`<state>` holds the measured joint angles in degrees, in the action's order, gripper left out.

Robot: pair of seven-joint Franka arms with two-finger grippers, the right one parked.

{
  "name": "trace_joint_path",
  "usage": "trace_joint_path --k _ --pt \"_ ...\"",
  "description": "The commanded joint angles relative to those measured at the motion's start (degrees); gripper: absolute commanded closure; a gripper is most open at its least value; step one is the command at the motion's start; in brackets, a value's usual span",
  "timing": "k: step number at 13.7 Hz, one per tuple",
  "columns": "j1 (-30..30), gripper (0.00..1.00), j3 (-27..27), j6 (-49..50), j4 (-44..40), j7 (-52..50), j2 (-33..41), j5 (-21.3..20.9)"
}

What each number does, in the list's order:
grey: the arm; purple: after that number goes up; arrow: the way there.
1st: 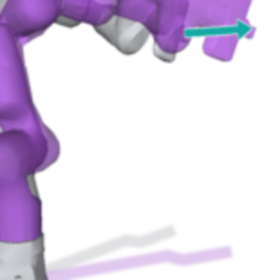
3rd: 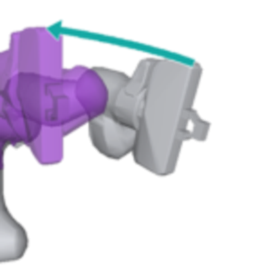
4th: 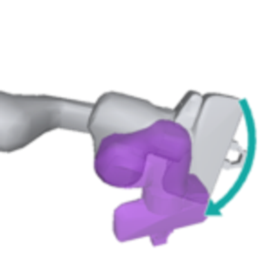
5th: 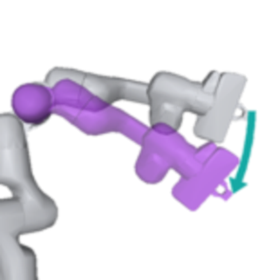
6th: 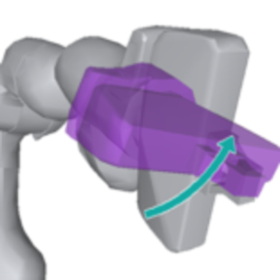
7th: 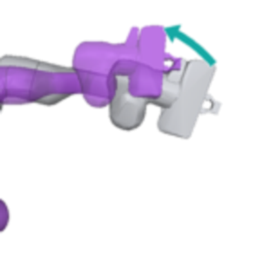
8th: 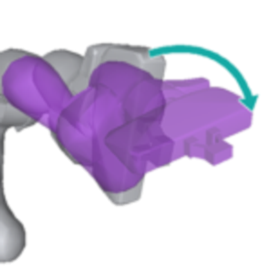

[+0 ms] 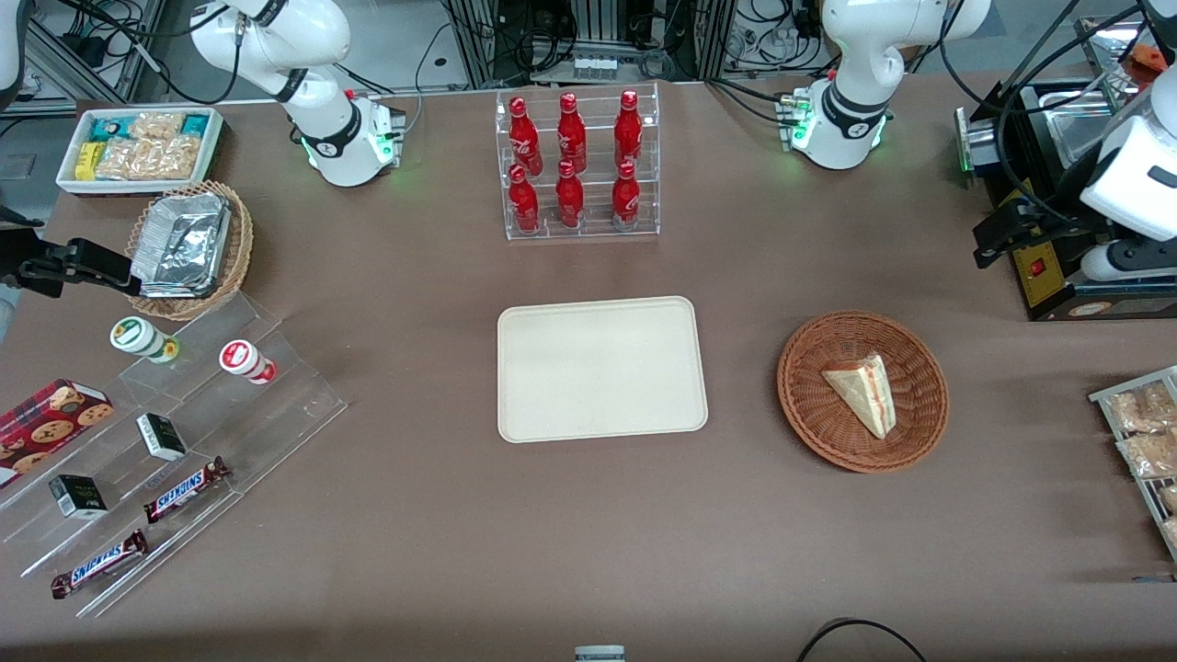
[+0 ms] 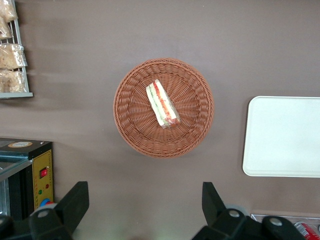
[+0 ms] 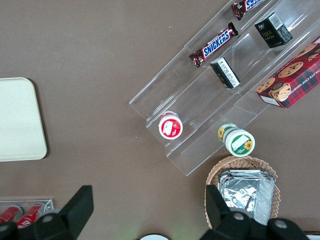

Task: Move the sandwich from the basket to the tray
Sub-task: 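Move the left gripper over the sandwich in the wicker basket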

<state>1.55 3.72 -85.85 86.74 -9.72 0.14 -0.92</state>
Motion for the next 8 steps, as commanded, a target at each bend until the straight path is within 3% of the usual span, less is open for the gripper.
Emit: trace_joint_path --k 1,5,8 --pt "-0.41 0.00 0.24 0.86 -1.75 1.02 -0.93 0.40" --pt "-0.14 0.00 0.32 0.16 -1.05 0.23 -2.94 -0.22" --pt "0.03 0.00 0.68 -3.43 1.48 -0.13 -6.02 -3.21"
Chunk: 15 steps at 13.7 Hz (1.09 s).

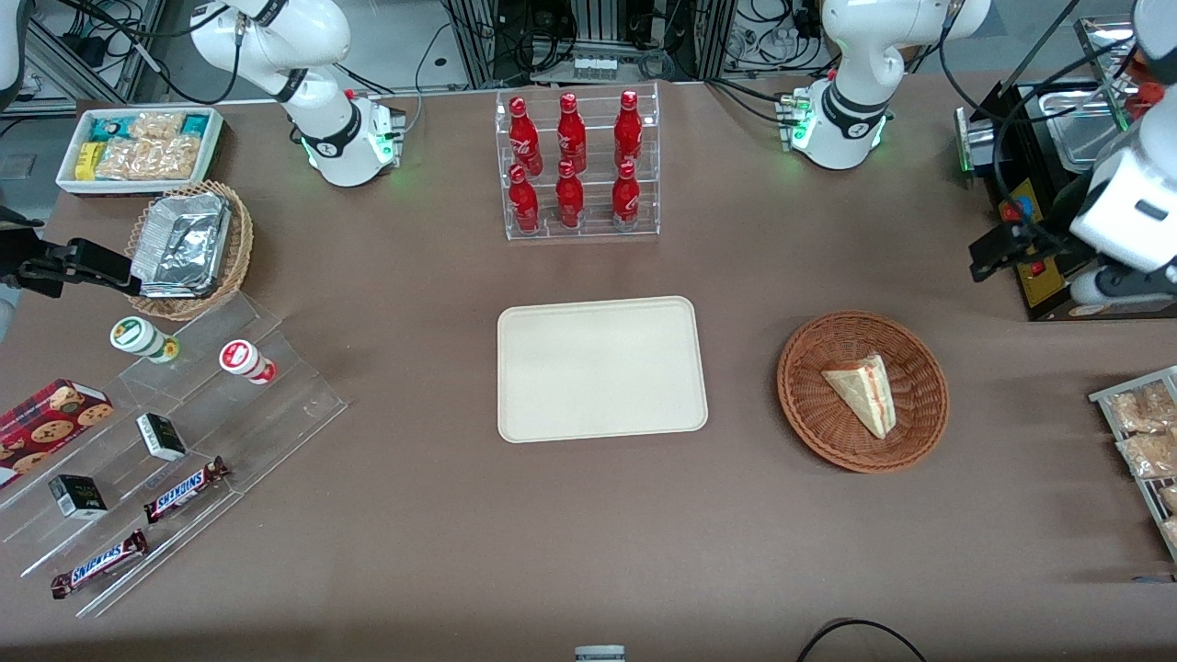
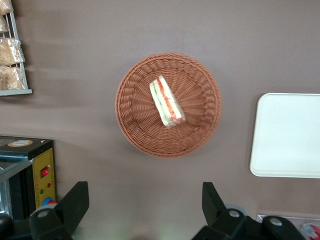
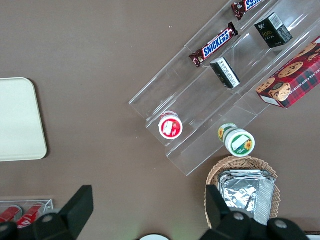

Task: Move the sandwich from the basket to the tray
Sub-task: 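Move the left gripper over the sandwich in the wicker basket, then lower the left gripper and close it on the wrapped sandwich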

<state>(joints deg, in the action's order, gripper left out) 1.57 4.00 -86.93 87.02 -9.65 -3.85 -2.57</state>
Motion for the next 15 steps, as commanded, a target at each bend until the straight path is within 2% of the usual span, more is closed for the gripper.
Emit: trace_joint_path --k 1,3,11,15 --pt "-0.07 0.00 0.39 -5.41 4.27 -0.37 -1.87 -1.57" --pt "-0.07 0.00 0.39 -13.14 11.30 -3.51 -1.69 -1.74" --pt "0.10 0.00 0.74 -49.34 38.11 -32.25 0.86 -1.57" --pt "0.19 0.00 1.27 -60.87 44.62 -34.91 -1.42 -1.30"
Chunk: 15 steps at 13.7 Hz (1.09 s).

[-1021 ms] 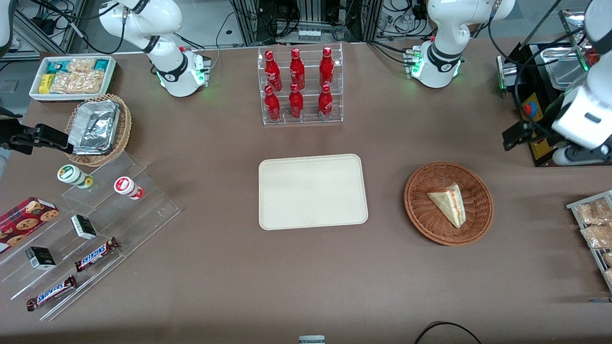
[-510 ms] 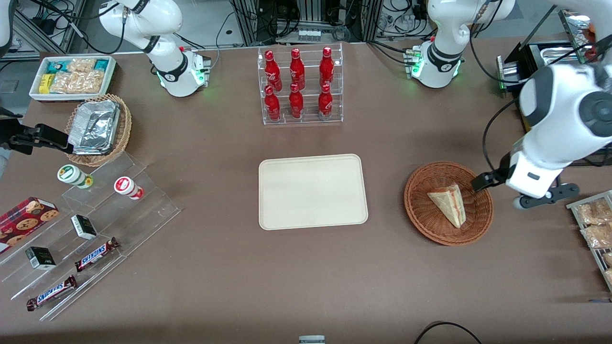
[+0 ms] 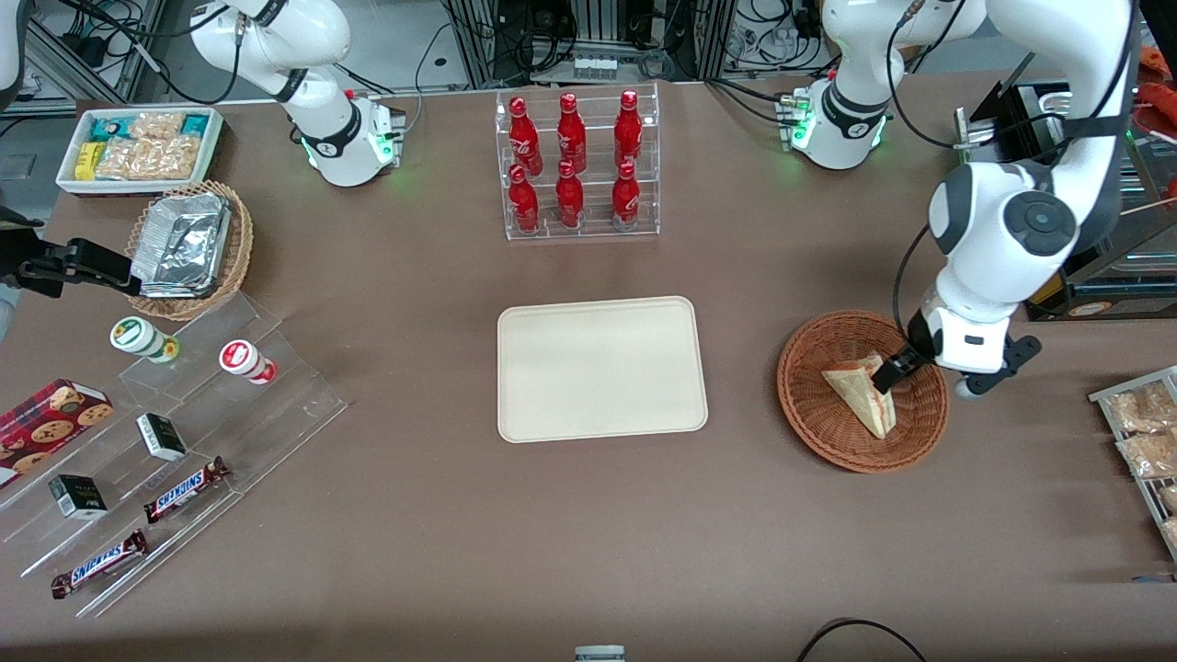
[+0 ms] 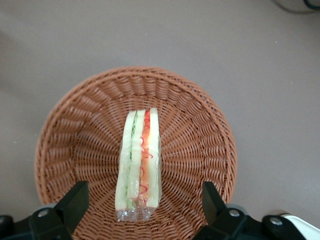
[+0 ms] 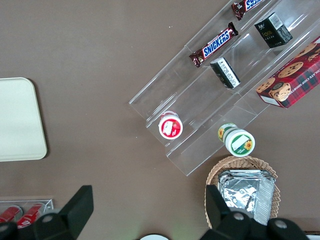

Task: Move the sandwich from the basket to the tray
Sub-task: 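Lower the left gripper and close it on the wrapped sandwich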

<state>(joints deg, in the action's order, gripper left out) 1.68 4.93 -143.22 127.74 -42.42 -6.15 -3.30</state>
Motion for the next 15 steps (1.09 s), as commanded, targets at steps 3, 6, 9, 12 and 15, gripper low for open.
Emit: trace_joint_path --k 3,6,9,12,15 --pt "0.08 0.00 0.34 -12.49 8.04 -2.49 -1.66 -0.57" --pt "0.08 0.00 0.34 -18.13 9.19 -2.58 -5.88 -0.57" --pt "0.08 0.39 0.34 -20.25 8.67 -2.49 -7.74 -0.57" --pt "0.08 1.00 0.25 -20.25 8.31 -1.97 -7.65 -0.57" --pt "0.17 1.00 0.25 -17.02 8.05 -1.62 -3.19 -0.83"
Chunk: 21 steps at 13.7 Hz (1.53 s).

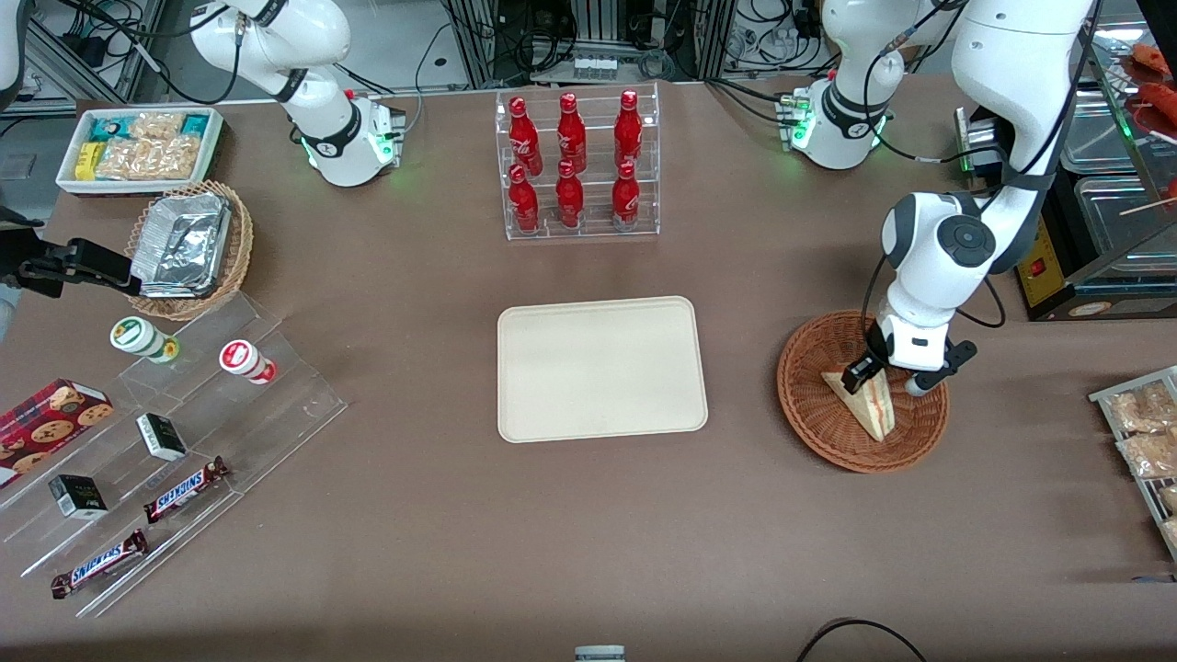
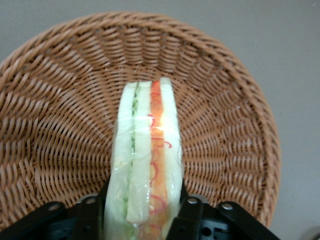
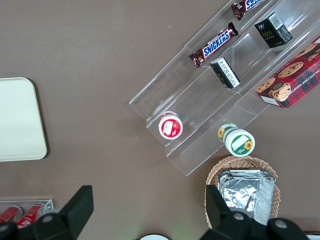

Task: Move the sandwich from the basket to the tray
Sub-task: 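Lift the sandwich and carry it over the cream tray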

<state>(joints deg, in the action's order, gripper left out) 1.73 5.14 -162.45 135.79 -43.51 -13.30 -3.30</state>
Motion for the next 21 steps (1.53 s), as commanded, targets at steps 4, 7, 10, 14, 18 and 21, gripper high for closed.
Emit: trace_joint_path --k 4,7,10,14,18,21 --pt "1.60 1.00 1.88 27.62 -12.16 -1.22 10.40 -0.83" --pt "4.32 1.00 6.01 47.70 -28.95 -1.49 7.34 -0.48" --pt "12.03 1.00 8.13 52.14 -36.02 -7.00 3.56 -0.82" --pt "23.56 1.00 8.13 51.88 -41.47 -11.59 -4.70 -3.02" --pt "30.43 1.00 8.13 51.53 -49.98 -13.88 -16.12 -6.01" --pt "32.54 1.00 8.22 50.92 -52.90 -14.06 -21.32 -9.16"
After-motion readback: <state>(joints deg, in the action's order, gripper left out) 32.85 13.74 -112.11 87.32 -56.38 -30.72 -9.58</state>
